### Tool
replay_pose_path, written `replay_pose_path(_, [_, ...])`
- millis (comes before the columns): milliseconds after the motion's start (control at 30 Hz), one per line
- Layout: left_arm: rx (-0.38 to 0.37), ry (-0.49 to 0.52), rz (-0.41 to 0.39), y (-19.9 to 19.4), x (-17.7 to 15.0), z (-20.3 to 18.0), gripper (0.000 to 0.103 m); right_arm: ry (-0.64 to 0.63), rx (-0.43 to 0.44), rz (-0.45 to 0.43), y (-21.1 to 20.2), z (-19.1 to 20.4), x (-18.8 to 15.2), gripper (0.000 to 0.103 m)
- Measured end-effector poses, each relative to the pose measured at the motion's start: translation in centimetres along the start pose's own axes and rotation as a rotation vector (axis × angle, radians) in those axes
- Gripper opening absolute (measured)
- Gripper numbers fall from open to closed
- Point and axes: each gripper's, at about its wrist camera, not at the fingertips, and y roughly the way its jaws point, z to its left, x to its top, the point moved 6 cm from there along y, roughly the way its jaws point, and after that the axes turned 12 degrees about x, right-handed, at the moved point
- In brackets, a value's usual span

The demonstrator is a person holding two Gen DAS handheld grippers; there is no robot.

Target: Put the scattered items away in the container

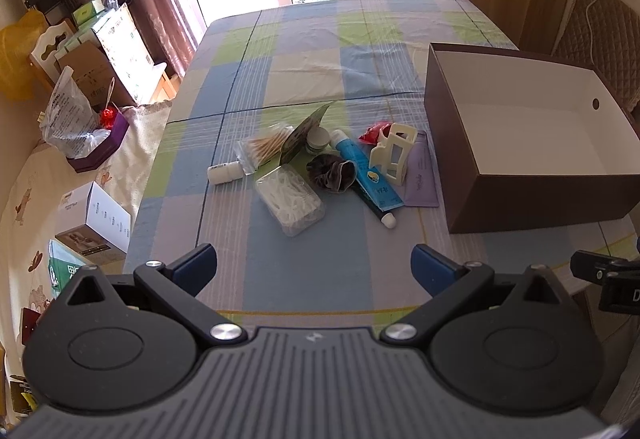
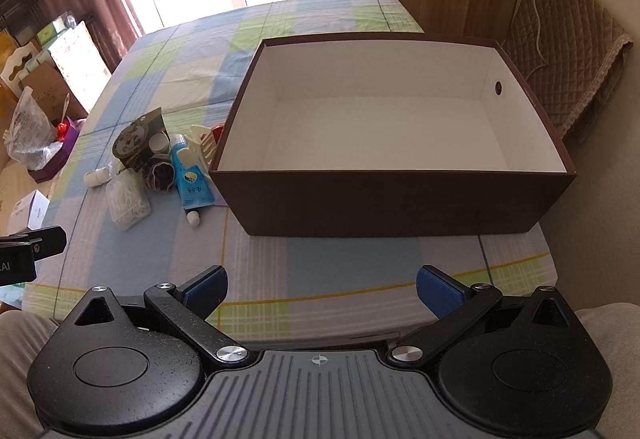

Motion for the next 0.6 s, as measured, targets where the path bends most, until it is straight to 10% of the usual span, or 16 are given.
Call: replay_pose_path(600, [-0.001,0.004,0.012,0.12,-0.29,0.01,0.102,-0.01,-0.008,-0.004,-0.2,-0.27,-0.34,0.103])
